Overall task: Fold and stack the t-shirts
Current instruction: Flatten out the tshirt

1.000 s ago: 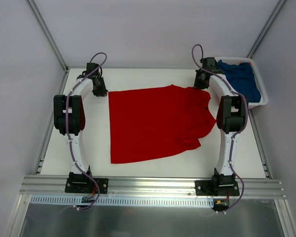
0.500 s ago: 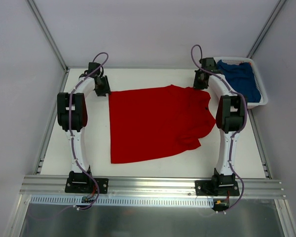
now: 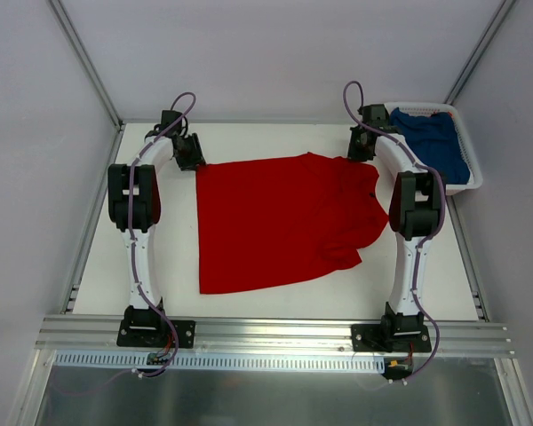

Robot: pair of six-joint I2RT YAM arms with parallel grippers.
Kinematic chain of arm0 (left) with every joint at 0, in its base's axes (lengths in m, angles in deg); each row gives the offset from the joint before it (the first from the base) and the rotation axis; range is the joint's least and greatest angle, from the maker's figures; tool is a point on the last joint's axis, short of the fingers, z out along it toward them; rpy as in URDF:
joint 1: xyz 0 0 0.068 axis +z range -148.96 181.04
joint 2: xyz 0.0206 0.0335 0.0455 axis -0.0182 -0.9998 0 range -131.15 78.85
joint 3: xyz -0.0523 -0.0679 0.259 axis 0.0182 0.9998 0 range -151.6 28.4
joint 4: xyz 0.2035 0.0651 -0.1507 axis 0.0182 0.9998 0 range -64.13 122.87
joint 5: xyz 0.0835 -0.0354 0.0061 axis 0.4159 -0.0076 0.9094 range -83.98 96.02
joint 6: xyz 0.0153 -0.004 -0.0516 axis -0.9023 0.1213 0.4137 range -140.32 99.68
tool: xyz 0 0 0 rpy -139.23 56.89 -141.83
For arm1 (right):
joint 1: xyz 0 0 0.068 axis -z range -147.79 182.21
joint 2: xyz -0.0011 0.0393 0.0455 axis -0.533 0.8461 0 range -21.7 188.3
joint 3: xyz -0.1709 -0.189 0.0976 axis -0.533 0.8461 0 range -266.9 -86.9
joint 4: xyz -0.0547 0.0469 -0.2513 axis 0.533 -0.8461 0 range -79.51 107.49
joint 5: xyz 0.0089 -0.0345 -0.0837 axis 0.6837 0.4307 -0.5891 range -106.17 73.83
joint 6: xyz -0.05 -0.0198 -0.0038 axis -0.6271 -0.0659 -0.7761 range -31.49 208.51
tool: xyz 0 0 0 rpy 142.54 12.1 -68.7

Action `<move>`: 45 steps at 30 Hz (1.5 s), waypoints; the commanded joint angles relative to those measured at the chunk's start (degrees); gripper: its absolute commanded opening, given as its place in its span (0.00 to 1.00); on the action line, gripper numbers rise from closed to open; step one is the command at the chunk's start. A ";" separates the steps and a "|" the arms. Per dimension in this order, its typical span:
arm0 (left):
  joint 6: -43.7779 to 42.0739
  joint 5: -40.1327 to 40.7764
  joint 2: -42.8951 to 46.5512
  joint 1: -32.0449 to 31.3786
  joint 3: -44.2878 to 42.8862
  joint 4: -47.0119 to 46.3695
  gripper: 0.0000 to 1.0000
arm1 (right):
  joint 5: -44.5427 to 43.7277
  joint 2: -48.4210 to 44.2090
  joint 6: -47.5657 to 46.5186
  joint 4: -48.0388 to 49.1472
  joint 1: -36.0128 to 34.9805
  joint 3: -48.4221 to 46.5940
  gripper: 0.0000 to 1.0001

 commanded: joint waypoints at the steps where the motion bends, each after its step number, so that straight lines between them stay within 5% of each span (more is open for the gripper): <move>1: 1.45 -0.85 0.08 -0.22 -1.27 2.13 0.39 | 1.14 -5.15 -0.30 0.40 -0.42 0.60 0.01; 17: -2.24 8.29 6.67 -0.48 2.86 3.10 0.48 | 2.55 -5.06 0.32 1.63 -0.59 2.27 0.00; 45: -0.66 1.35 -3.16 -0.39 -7.16 9.51 0.48 | 3.43 -8.05 0.23 2.86 -0.77 4.47 0.00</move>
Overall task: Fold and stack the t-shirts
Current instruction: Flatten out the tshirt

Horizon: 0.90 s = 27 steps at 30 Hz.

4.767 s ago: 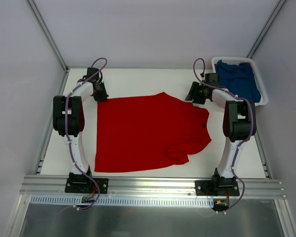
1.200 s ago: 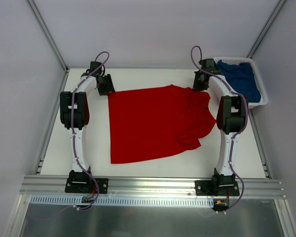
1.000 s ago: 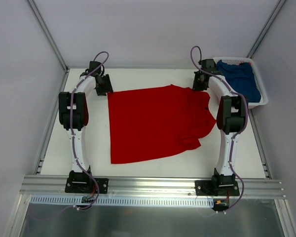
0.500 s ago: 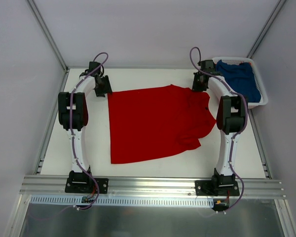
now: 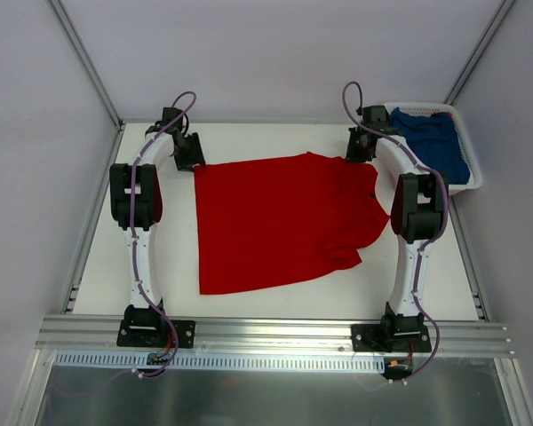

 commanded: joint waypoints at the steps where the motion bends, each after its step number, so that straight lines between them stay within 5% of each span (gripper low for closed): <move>1: 0.39 -1.36 -1.24 -0.30 -2.31 3.37 0.47 | 0.85 -5.21 0.27 1.03 -0.40 0.73 0.00; 4: 0.74 -1.71 -2.04 -0.30 -3.45 4.25 0.36 | 0.94 -5.39 0.36 1.02 -0.40 0.73 0.00; 6: 0.83 -1.71 -2.30 -0.30 -3.71 4.34 0.14 | 1.03 -5.47 0.36 1.03 -0.40 0.90 0.00; 9: 1.00 -1.36 -2.22 -0.22 -3.80 4.52 0.00 | 0.94 -5.56 0.36 1.03 -0.31 1.17 0.00; 27: 0.65 6.01 -0.46 1.19 -9.68 4.69 0.00 | -0.91 -2.93 -0.17 1.47 -0.31 1.61 0.00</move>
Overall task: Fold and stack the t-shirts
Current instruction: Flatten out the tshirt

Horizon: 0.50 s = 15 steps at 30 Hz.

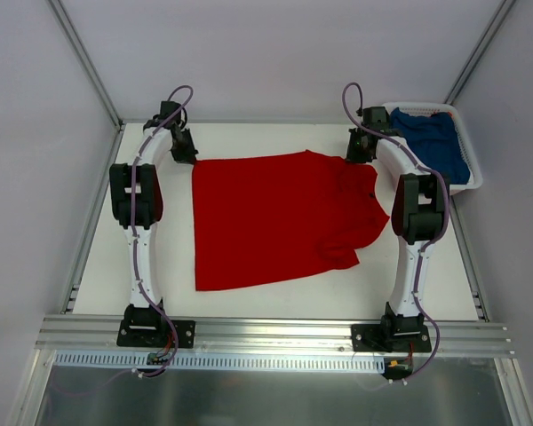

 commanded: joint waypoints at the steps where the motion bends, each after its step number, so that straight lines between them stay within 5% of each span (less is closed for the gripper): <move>1: 0.04 2.94 1.34 1.71 -4.38 0.78 0.00 | -1.12 -1.64 -0.17 0.77 -0.31 -0.10 0.00; 15: 0.30 4.17 -2.09 2.95 -12.38 0.96 0.00 | -4.56 0.74 2.29 0.59 -0.31 -2.12 0.00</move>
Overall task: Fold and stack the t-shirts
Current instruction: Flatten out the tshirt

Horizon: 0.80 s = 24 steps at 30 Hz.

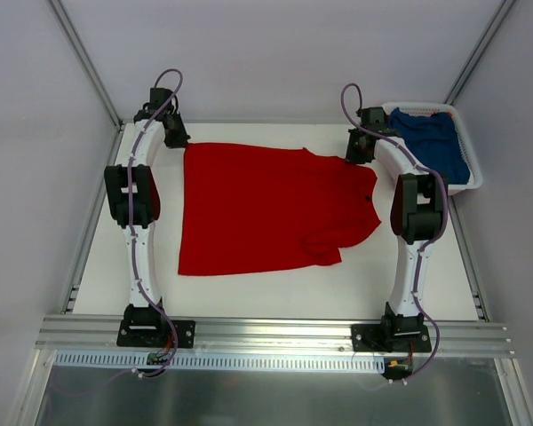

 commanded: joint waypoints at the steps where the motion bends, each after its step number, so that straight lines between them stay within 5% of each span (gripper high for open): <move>1: 0.41 1.92 -1.96 0.66 -4.07 0.63 0.00 | -4.37 0.39 2.07 0.78 -0.20 -2.01 0.00; 24: 1.82 1.83 -9.43 2.50 -15.59 -0.25 0.00 | -6.50 8.56 6.21 2.99 -0.82 -10.09 0.00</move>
